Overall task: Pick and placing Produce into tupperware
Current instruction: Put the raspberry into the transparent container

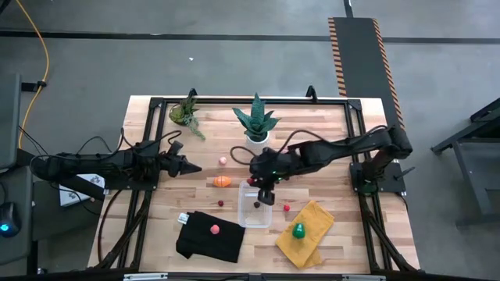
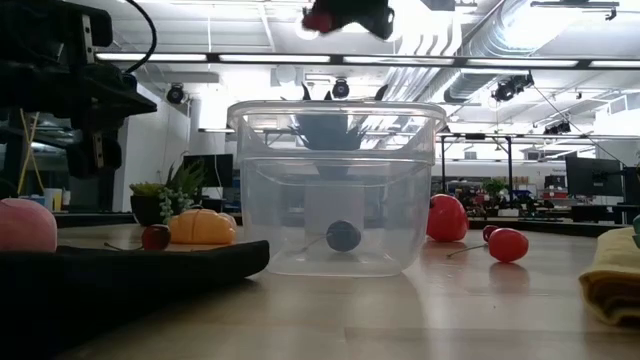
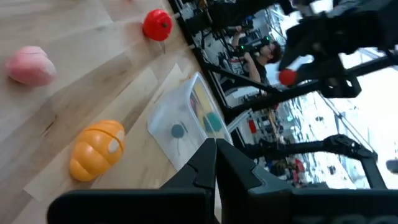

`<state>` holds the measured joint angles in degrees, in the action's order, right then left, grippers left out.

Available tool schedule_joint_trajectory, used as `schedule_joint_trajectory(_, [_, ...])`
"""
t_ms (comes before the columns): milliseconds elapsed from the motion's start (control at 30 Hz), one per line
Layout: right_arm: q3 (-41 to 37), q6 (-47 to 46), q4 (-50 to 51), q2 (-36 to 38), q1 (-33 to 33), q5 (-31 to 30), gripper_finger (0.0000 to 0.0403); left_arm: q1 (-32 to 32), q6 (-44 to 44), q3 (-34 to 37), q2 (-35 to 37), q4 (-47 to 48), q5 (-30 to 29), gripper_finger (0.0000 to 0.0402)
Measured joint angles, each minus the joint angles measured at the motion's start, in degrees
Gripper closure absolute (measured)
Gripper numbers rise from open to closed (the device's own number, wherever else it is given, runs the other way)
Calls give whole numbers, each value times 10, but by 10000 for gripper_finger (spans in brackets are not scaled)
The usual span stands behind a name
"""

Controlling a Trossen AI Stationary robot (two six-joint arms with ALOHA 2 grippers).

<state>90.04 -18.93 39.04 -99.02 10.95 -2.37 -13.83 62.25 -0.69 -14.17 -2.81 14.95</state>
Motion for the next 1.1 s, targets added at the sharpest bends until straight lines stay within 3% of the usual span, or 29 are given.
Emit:
schedule_joint_trajectory(233, [0, -43, 19, -45, 3, 29, 316, 0, -10, 0, 0, -2, 12, 401])
schedule_joint_trajectory(1100, [0, -131, 35, -147, 31, 46, 316, 0, -45, 0, 0, -3, 29, 401])
